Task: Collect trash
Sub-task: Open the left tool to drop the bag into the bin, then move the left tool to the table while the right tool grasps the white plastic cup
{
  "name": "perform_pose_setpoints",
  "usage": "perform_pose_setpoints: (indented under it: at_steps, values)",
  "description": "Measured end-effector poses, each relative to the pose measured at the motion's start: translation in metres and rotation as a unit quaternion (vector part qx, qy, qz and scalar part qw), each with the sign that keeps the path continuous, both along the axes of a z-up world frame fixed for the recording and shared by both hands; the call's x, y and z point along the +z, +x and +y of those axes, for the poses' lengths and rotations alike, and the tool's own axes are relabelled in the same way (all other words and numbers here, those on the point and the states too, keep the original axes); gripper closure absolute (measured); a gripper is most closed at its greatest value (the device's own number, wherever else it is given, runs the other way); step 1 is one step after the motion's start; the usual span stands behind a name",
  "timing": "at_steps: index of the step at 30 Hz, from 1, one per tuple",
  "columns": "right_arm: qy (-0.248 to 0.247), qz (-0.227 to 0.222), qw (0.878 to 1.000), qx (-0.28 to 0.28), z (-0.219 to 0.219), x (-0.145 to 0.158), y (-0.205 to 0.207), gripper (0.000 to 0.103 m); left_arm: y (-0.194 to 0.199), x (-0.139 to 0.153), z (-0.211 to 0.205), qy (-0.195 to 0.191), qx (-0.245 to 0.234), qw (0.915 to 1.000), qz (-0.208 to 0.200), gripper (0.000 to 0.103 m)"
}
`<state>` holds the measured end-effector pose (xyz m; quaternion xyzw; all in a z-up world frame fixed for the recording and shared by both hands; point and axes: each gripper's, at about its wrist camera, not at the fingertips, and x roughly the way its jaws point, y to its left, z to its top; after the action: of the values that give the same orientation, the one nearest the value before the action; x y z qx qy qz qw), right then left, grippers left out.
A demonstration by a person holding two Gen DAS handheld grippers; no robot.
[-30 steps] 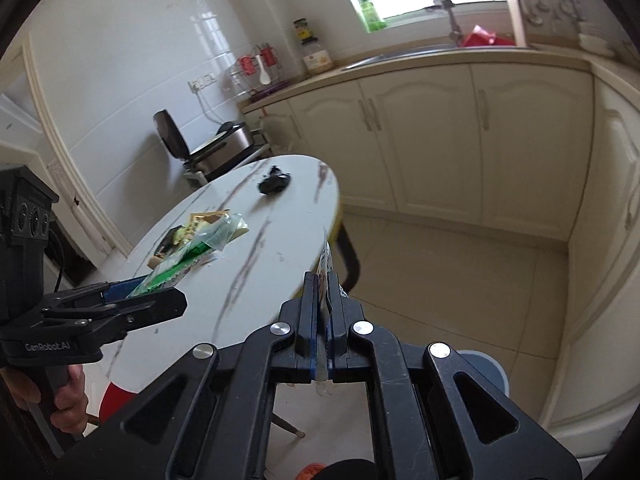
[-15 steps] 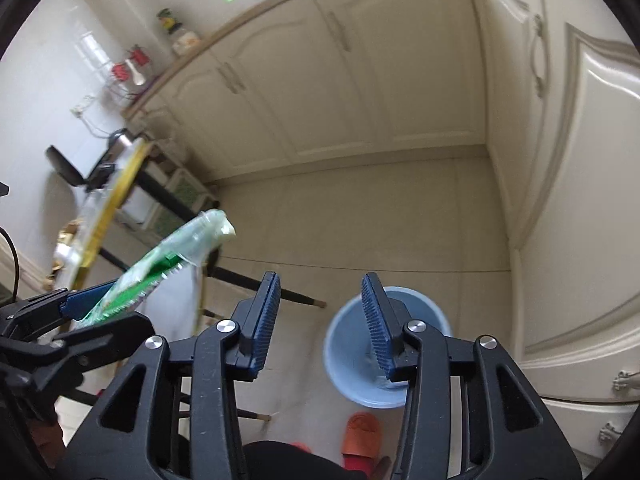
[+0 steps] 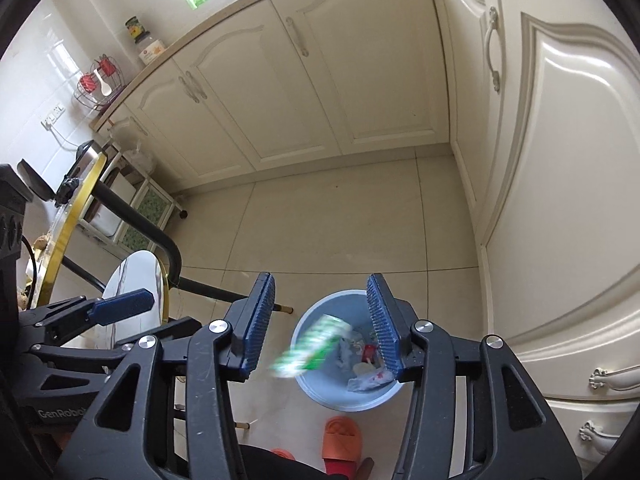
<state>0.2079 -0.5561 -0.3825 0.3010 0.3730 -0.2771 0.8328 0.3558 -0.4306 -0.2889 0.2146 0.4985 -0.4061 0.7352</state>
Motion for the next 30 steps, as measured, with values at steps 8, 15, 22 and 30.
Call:
perform_pose_setpoints:
  at_steps: [8, 15, 22, 30]
  values:
    - [-0.034, -0.034, 0.998, 0.046, 0.045, 0.048, 0.014, 0.054, -0.02, 0.069, 0.087, -0.05, 0.057, 0.9935, -0.085, 0.026]
    - [-0.078, -0.067, 0.987, 0.12, 0.11, 0.102, 0.059, 0.049, -0.03, 0.117, 0.185, -0.089, 0.138, 0.975, -0.15, 0.014]
    - [-0.111, -0.068, 0.967, 0.219, 0.196, 0.132, 0.132, 0.048, -0.01, 0.13, 0.285, -0.074, 0.244, 0.9468, -0.196, 0.003]
    - [-0.121, -0.02, 0.938, 0.323, 0.284, 0.116, 0.238, 0.048, 0.05, 0.111, 0.367, -0.026, 0.338, 0.9231, -0.182, 0.003]
